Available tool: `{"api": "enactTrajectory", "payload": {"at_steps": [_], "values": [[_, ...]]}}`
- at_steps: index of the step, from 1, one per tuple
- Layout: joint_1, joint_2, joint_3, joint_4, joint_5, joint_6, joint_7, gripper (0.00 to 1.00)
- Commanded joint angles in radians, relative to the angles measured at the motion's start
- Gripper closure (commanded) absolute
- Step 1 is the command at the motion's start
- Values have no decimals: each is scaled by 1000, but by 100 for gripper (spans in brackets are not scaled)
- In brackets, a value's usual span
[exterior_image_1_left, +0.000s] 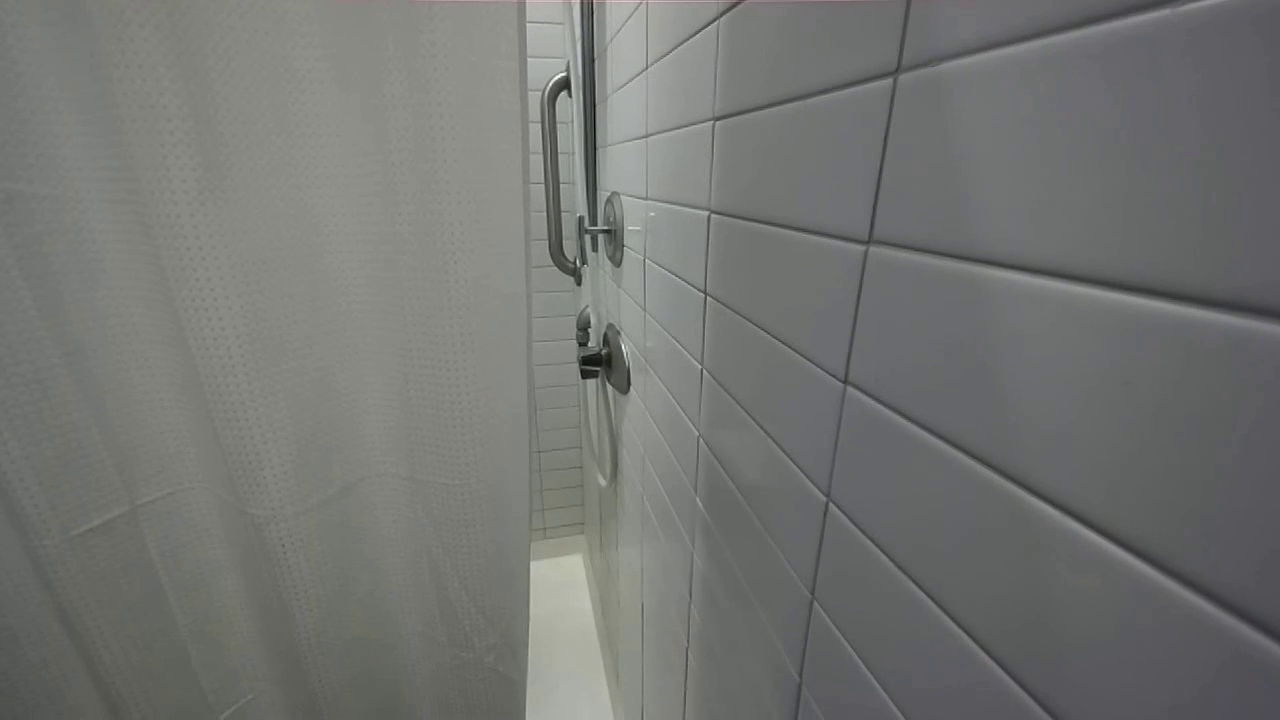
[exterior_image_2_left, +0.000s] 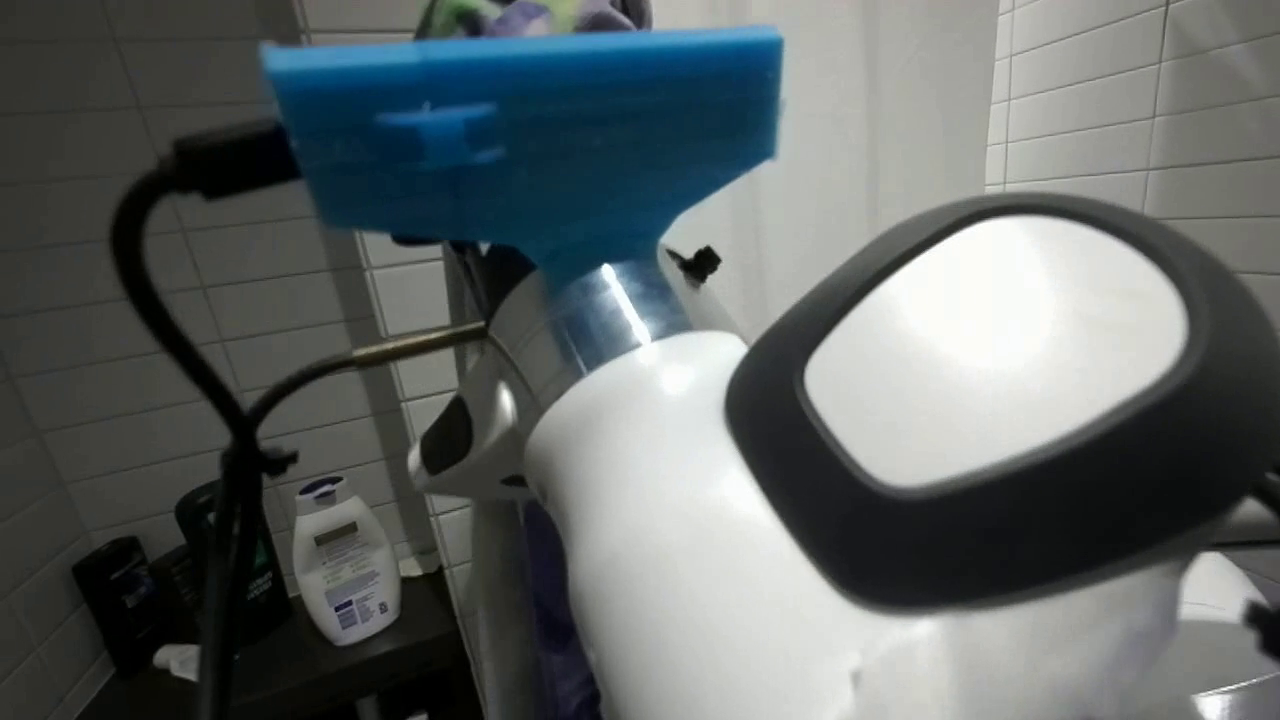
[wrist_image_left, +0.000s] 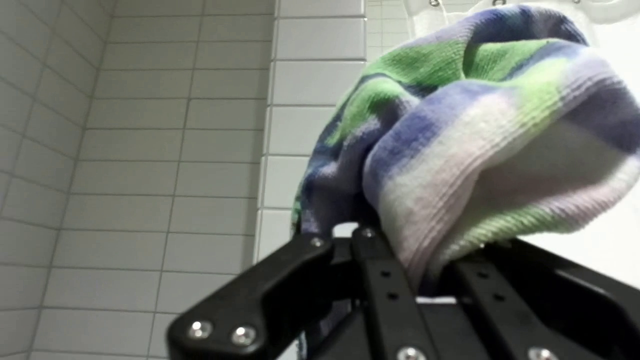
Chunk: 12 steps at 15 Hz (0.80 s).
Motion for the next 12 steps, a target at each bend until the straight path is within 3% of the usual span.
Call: {"api": "enactTrajectory", "payload": {"at_steps": [1, 3, 7, 12], "values": [[36, 123, 77, -25, -26, 5, 37, 96], [39, 188, 81, -20, -49, 15, 68, 96], [92, 68, 25, 4, -67, -10, -77, 96], [151, -88, 7, 69, -27, -89, -325, 96]]}}
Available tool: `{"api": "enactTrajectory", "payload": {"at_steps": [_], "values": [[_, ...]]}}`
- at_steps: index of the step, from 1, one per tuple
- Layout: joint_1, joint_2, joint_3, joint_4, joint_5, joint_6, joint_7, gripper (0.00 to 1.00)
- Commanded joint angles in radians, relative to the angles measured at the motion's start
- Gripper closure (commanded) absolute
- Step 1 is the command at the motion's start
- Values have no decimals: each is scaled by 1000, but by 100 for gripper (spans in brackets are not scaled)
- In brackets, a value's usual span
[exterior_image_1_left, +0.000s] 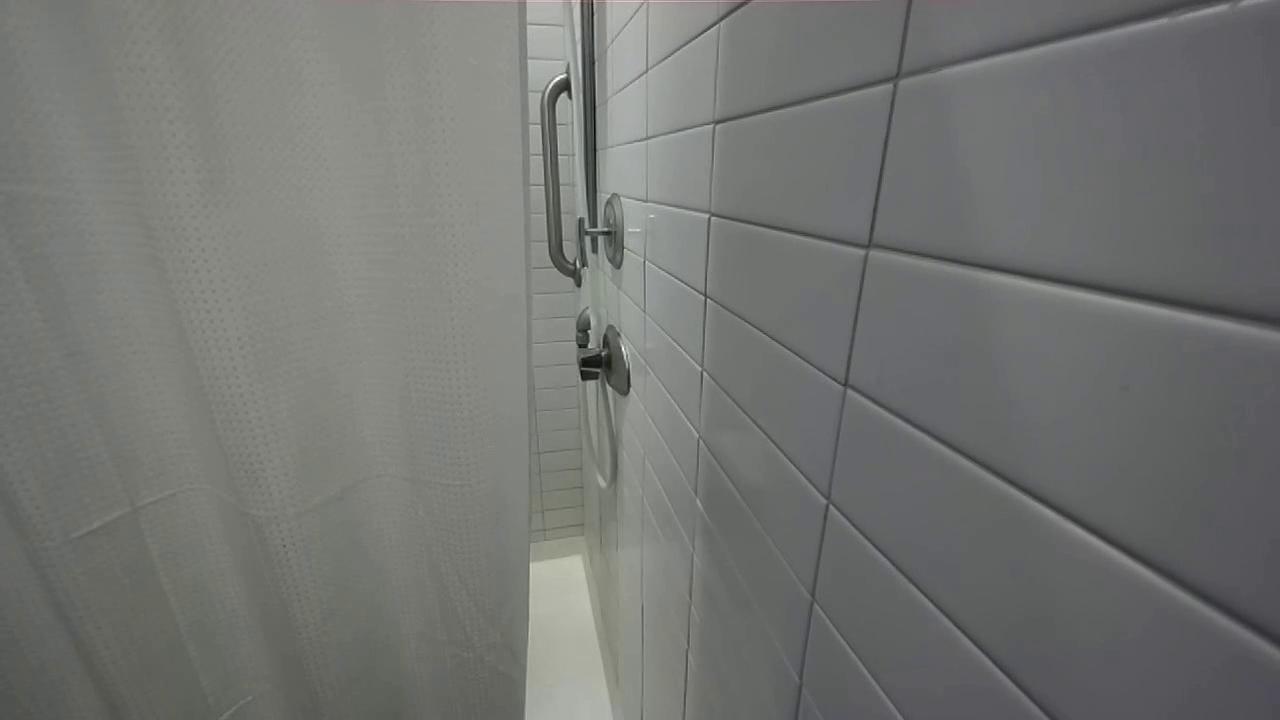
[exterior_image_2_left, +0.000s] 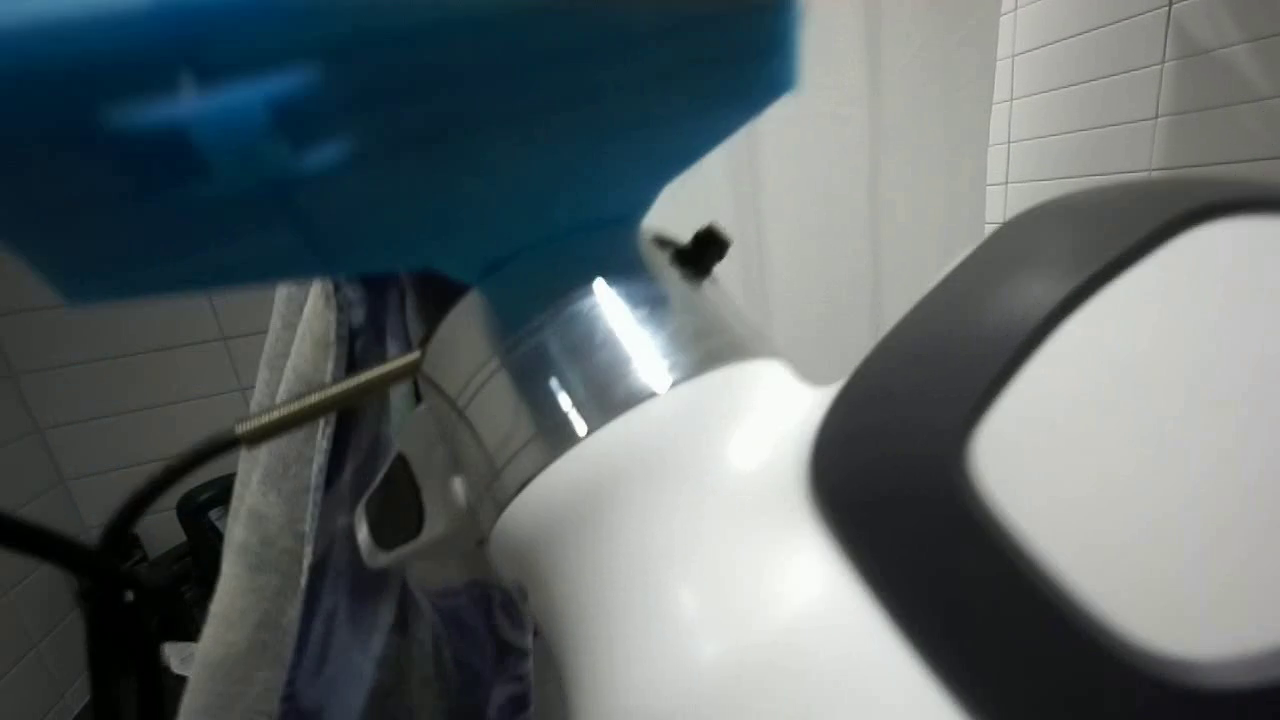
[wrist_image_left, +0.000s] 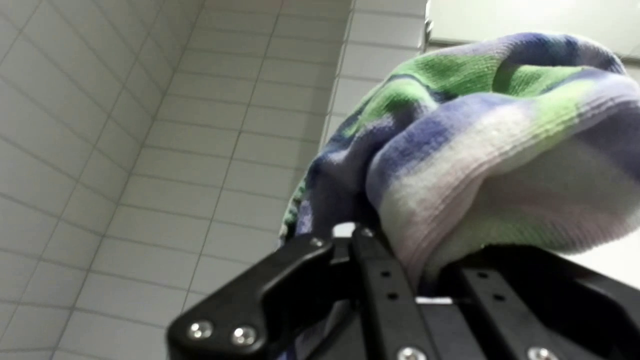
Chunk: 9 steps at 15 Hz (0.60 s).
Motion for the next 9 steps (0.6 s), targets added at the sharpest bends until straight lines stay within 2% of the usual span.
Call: {"api": "enactTrajectory", "payload": {"at_steps": [1, 4, 5, 7, 9], "values": [[35, -134, -29, 57, 12, -33, -196, 96], [6, -152, -25, 108, 3, -34, -338, 96], [3, -134, -13, 112, 0, -24, -350, 60], [7, -58, 27, 84, 27, 1, -336, 55], [18, 10, 55, 12, 88, 8, -271, 42]]}}
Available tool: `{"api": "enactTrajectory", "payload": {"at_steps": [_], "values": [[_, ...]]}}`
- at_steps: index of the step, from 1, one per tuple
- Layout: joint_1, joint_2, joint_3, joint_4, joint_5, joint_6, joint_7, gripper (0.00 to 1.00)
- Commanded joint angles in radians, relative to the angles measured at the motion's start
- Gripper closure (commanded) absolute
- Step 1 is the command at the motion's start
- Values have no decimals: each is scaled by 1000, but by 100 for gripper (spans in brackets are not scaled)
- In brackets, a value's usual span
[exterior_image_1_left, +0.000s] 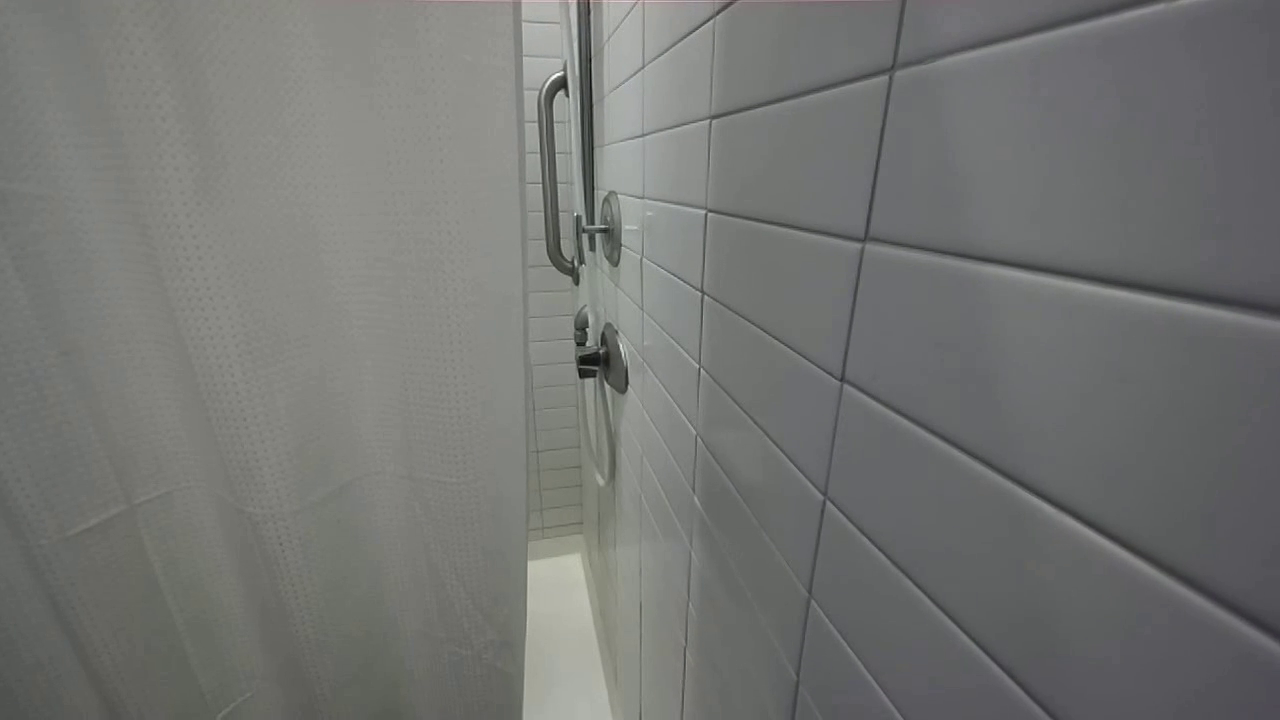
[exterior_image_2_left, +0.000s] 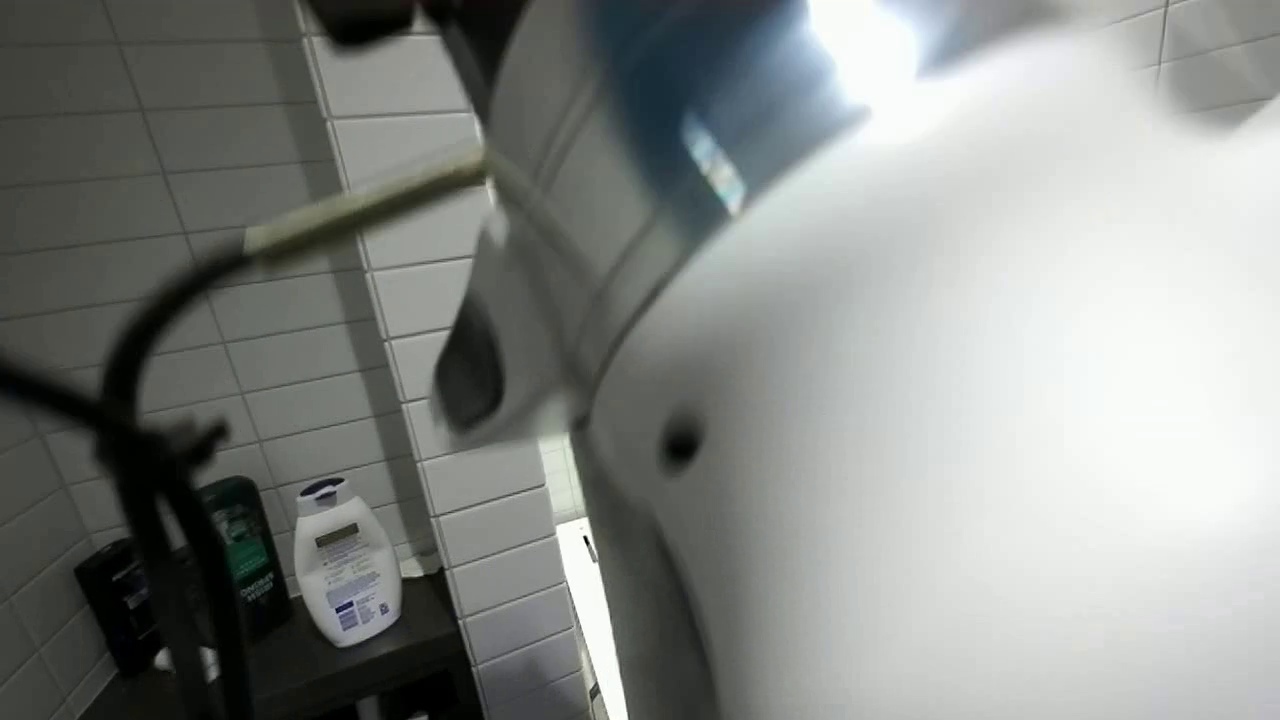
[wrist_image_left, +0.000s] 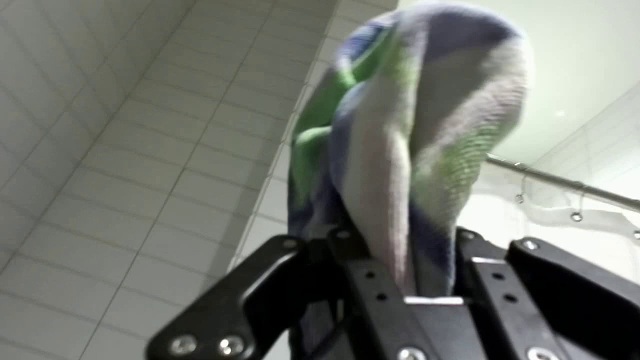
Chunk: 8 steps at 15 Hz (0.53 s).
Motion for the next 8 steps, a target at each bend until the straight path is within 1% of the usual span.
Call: {"api": "enactTrajectory", "payload": {"at_steps": [1, 2, 3, 4, 5, 6, 7, 8], "values": [[3, 161, 39, -74, 67, -8, 106, 35], [2, 212, 38, -91, 81, -12, 162, 29], [-3, 270, 28, -101, 60, -11, 247, 21], [-8, 329, -1, -111, 18, 7, 322, 15], [-21, 402, -22, -98, -2, 20, 368, 6], [-36, 470, -55, -82, -42, 49, 404, 2], [-65, 538, -68, -58, -90, 61, 443, 0], [-72, 584, -97, -51, -142, 76, 473, 0]]}}
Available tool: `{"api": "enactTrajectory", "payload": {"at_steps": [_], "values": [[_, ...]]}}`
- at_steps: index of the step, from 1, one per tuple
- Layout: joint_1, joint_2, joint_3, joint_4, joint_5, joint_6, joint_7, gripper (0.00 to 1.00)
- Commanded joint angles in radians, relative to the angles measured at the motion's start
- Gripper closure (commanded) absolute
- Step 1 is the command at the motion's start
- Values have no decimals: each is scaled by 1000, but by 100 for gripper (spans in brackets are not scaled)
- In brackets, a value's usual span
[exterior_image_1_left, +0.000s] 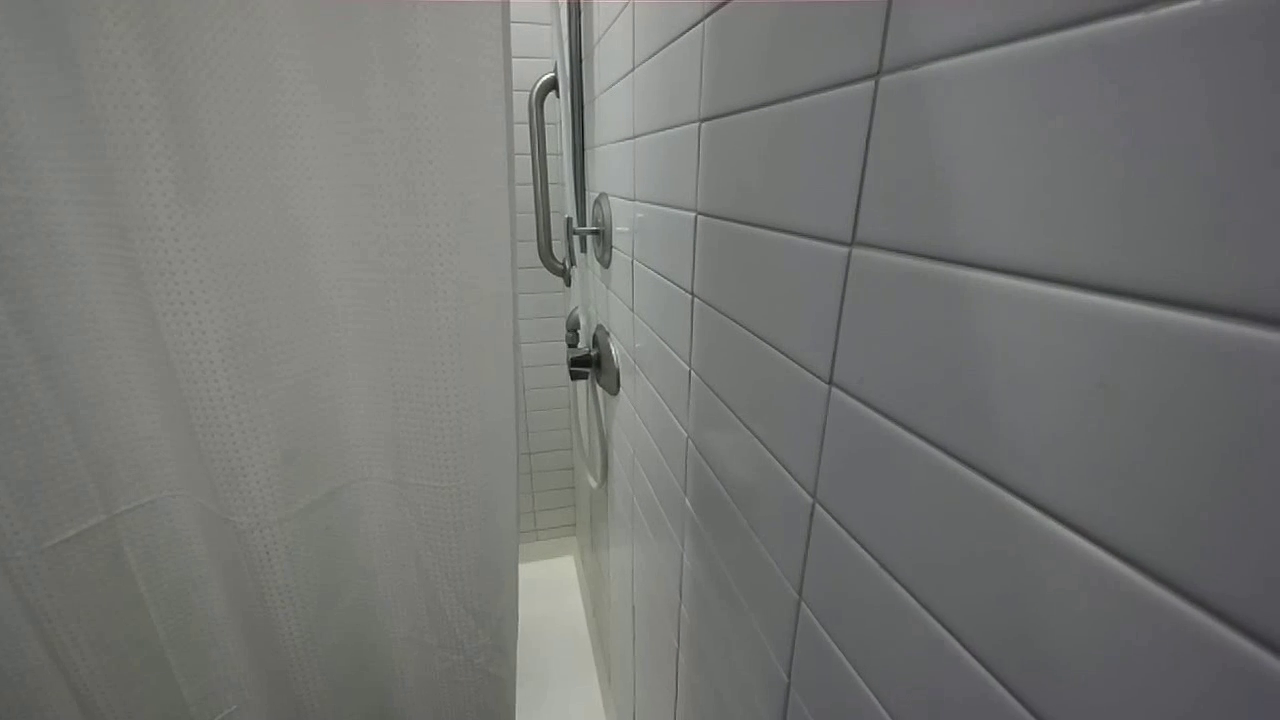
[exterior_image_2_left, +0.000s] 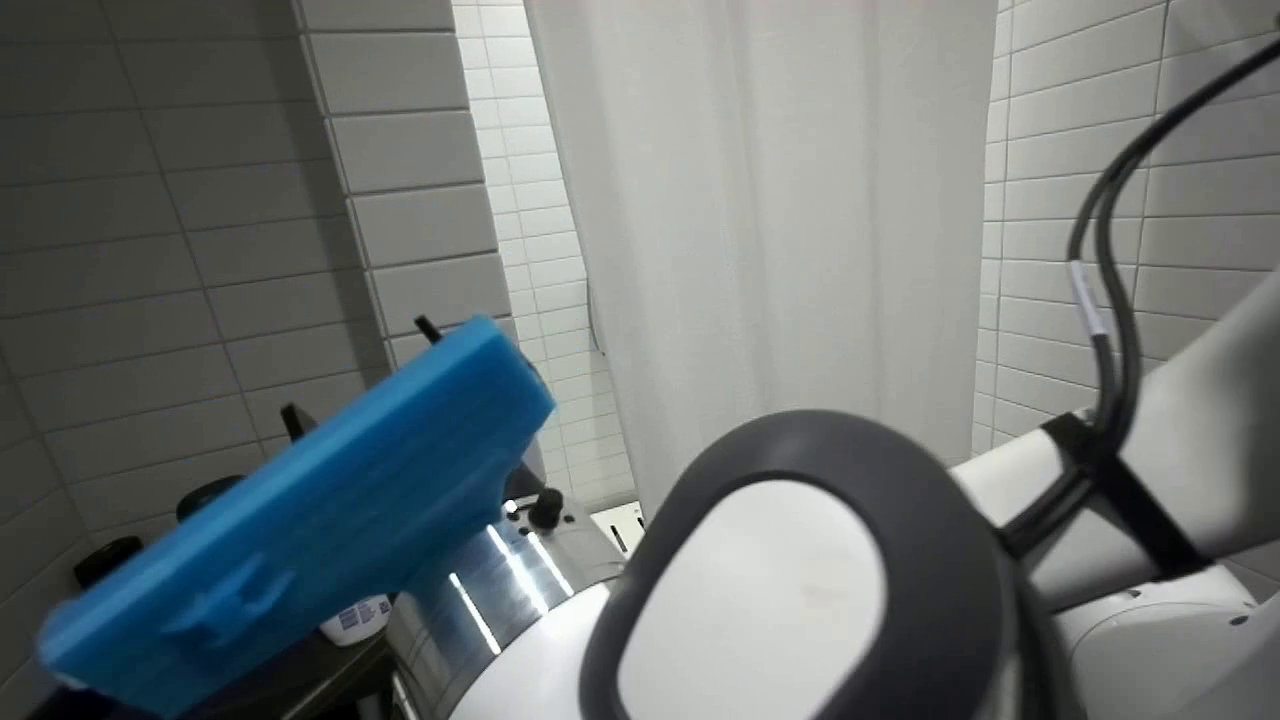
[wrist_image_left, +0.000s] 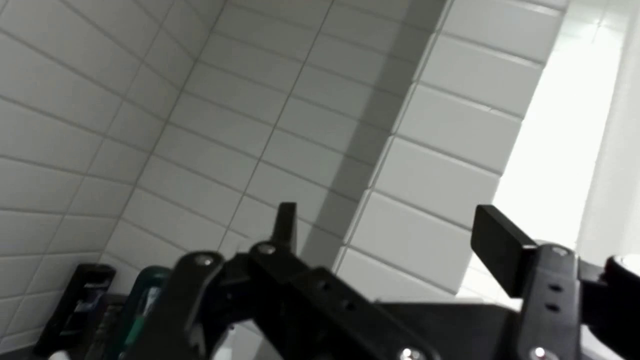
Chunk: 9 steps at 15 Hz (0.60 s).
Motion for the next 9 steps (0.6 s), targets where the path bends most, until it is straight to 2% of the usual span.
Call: {"api": "enactTrajectory", "payload": {"at_steps": [1, 5, 9], "values": [[-44, 218, -88, 64, -156, 48, 131, 0], [-60, 347, -149, 139, -236, 136, 255, 0], [-67, 434, -171, 224, -226, 301, 322, 0]]}}
